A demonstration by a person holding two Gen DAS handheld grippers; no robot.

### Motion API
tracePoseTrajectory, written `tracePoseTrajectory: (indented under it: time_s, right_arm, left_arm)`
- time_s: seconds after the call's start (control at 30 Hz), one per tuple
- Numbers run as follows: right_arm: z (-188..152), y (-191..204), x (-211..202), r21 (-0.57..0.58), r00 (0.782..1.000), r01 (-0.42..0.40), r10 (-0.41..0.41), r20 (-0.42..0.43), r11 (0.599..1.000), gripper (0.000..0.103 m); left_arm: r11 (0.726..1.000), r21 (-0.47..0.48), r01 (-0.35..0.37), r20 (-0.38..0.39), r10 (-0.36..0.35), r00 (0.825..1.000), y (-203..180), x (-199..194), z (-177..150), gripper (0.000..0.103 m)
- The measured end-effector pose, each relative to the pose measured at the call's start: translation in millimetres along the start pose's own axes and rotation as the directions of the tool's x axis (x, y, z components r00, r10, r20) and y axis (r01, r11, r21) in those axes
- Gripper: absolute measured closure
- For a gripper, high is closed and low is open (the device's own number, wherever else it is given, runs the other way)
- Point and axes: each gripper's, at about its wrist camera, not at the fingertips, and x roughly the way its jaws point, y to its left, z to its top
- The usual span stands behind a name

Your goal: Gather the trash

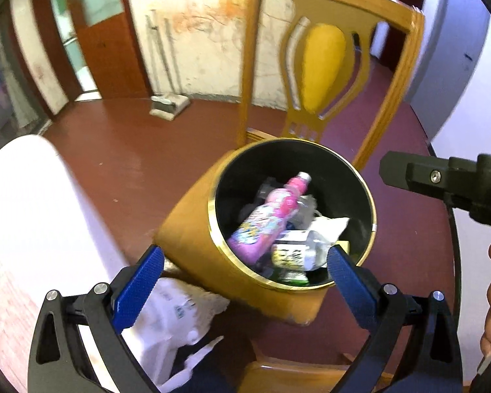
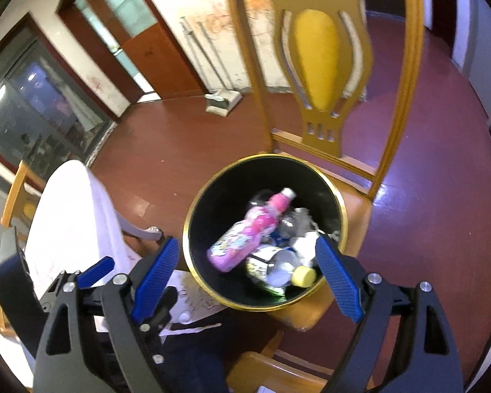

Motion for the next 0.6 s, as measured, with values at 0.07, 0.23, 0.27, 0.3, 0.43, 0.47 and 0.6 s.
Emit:
tracePoseTrajectory:
  time_s: [0.07,0.23,0.27,0.3,0.43,0.47,0.6]
  right_arm:
    - [-3.8,20.9,-5.3,-0.044,1.0,-0.023,0.024,0.012,0.999,0.018]
    - [-13.2,75.8,-22.9,-0.17,0.995,-0.078,0.089,0.055,0.982,0.018]
    - [-15.9,88.5,-26.3,-0.199,0.993,-0.087,0.101,0.063,0.976,0.018]
    - [-18.1,99.5,-29.9,-0.224,0.991,-0.097,0.114,0.067,0.97,0.018]
    - [-28.2,138.2,-43.2,-0.312,0.981,-0.15,0.18,0.067,0.938,0.018]
    - [-30.3,145.2,-45.3,-0.327,0.979,-0.159,0.191,0.066,0.932,0.018]
    - [-42.2,179.5,-55.2,-0.399,0.966,-0.207,0.251,0.06,0.893,0.018]
  left_arm:
    - [0.999,-0.041,-0.017,0.035,0.019,0.999,15.7,-17.7,-8.6,0.006]
    - [0.988,-0.14,-0.062,0.121,0.079,0.99,50.9,-61.7,-28.5,0.006]
    - [0.983,-0.172,-0.069,0.141,0.094,0.986,60.2,-72.8,-33.5,0.006]
    - [0.978,-0.194,-0.073,0.156,0.104,0.982,65.9,-80.6,-36.6,0.006]
    - [0.955,-0.286,-0.078,0.217,0.144,0.966,90.8,-115.4,-51.9,0.006]
    - [0.947,-0.312,-0.079,0.234,0.157,0.96,98.3,-126.2,-57.5,0.006]
    - [0.916,-0.388,-0.099,0.262,0.213,0.941,119.6,-156.4,-75.2,0.006]
